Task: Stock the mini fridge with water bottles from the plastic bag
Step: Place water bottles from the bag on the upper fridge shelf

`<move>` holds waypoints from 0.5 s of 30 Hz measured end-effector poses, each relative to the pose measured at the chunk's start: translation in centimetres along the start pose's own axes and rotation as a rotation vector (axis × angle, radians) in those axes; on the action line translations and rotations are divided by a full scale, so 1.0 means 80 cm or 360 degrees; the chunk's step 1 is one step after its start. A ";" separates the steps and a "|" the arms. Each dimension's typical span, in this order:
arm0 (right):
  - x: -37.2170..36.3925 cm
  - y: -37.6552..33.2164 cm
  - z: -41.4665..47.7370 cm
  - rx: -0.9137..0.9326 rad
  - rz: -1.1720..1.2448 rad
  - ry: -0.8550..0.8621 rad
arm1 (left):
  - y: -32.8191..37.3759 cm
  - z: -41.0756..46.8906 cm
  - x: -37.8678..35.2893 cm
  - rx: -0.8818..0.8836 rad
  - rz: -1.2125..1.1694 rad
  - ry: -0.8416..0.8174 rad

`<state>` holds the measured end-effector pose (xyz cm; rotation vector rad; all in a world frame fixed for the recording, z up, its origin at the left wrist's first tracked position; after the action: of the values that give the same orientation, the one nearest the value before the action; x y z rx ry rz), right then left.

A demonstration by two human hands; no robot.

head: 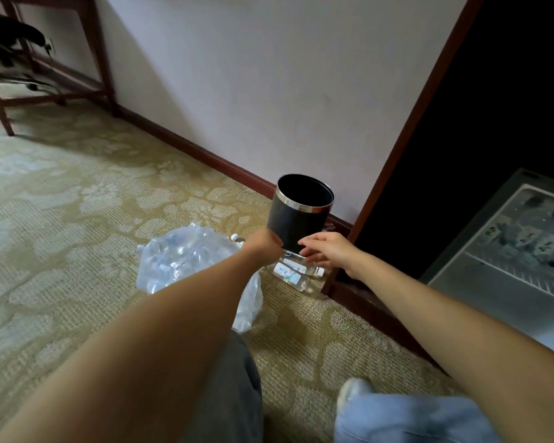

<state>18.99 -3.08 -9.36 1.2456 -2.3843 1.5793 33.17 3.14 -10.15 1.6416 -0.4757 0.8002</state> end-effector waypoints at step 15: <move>0.005 0.157 0.205 -0.0477 0.0043 -0.0033 | -0.091 0.164 -0.139 0.0771 -0.0781 0.0042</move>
<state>17.26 -14.04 -26.74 1.1772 -2.5391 1.1605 33.85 -9.13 -24.17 2.0749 0.1631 0.5868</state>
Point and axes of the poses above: each hand's wrist, its own z-axis towards the middle knuckle, its own x-axis out of the back of the hand, y = z × x, the point moved 6 cm from there along z, towards the middle knuckle, and after that the axes turned 9 degrees about -x, right-handed, at the moved point
